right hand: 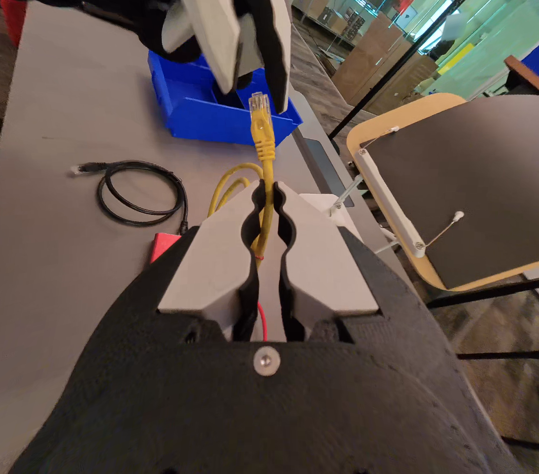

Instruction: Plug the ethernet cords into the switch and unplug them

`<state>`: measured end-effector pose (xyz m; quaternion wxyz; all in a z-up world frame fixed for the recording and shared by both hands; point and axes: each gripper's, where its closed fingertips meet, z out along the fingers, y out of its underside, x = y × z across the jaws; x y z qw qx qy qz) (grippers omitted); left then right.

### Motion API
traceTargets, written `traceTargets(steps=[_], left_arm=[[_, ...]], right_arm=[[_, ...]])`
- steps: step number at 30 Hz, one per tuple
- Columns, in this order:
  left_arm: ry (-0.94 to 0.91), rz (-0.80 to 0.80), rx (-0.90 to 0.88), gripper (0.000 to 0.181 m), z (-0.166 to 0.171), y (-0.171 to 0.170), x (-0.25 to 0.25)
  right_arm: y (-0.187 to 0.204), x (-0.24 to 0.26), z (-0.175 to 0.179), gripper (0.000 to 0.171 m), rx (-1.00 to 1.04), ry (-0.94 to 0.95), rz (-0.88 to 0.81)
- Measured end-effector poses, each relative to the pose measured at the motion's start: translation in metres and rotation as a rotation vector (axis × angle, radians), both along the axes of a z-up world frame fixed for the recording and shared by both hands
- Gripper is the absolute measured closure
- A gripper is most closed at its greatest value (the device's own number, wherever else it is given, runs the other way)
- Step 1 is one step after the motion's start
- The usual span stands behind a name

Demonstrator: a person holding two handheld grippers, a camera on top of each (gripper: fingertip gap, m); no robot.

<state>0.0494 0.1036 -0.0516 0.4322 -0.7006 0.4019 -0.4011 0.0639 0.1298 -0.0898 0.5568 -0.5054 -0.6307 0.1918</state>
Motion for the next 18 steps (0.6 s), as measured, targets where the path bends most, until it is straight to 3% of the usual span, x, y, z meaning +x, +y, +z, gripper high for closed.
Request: traceTargets(steps=[5, 7, 12, 15, 18], left_arm=[[-0.083, -0.053, -0.110, 0.154, -0.008, -0.007, 0.011], [-0.062, -0.014, -0.085, 0.168, -0.010, -0.003, 0.012], [-0.203, -0.074, -0.142, 0.170, 0.004, -0.006, 0.012], [-0.308, -0.169, -0.167, 0.170, 0.014, -0.017, 0.013], [-0.425, -0.246, -0.215, 0.171, 0.019, -0.023, 0.011]], right_arm=[[-0.004, -0.004, 0.007, 0.168, 0.079, -0.001, -0.009], [-0.005, -0.004, 0.010, 0.168, 0.101, 0.005, -0.012], [-0.011, -0.005, 0.027, 0.166, 0.152, 0.094, 0.025], [-0.029, -0.006, 0.046, 0.152, 0.186, 0.190, 0.127], [-0.038, -0.007, 0.058, 0.151, 0.223, 0.235, 0.156]])
